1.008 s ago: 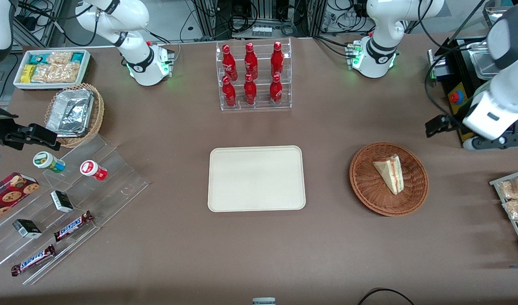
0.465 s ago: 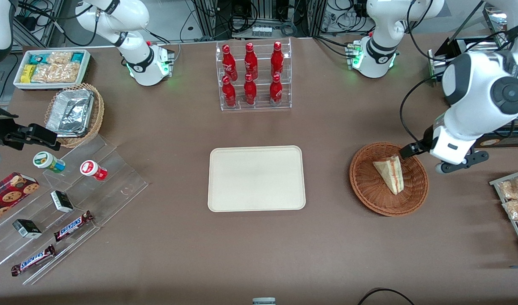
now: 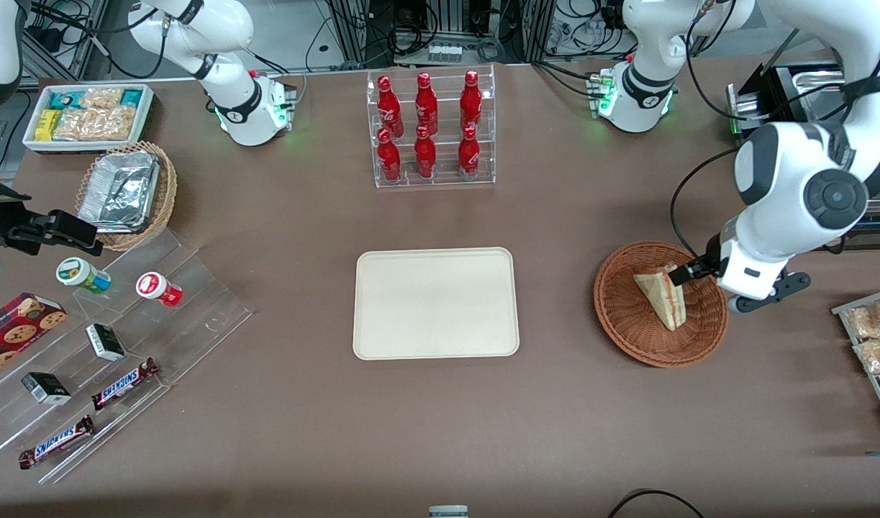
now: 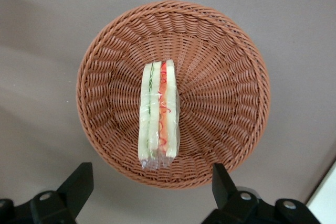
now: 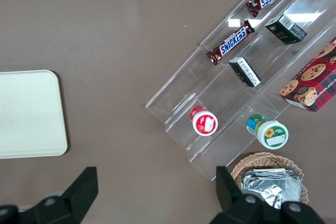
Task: Place sandwich from basket to tray
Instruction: 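Lower the left gripper around the sandwich and close on it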
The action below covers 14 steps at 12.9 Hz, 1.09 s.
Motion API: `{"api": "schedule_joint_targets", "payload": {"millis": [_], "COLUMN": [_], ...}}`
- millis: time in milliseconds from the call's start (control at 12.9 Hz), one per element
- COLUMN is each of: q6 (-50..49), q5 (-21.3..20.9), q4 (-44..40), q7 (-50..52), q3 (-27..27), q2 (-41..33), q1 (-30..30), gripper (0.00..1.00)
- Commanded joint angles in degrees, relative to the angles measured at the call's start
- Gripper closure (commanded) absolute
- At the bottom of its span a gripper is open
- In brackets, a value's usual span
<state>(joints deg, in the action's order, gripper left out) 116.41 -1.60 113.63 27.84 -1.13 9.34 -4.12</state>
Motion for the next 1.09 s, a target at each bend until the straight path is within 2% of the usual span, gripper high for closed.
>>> {"api": "schedule_joint_targets", "payload": {"millis": [0, 465, 1008], "q6": [3.98, 17.34, 26.22], "q5": [-1.13, -1.3, -1.22], "q4": [1.76, 12.04, 17.67], "q7": [2.04, 1.95, 2.04], "q3": [0.25, 0.25, 0.42], "q2": [1.56, 0.86, 1.47], "q1": [-0.27, -0.27, -0.1], "gripper": [0.0, 0.0, 0.0]}}
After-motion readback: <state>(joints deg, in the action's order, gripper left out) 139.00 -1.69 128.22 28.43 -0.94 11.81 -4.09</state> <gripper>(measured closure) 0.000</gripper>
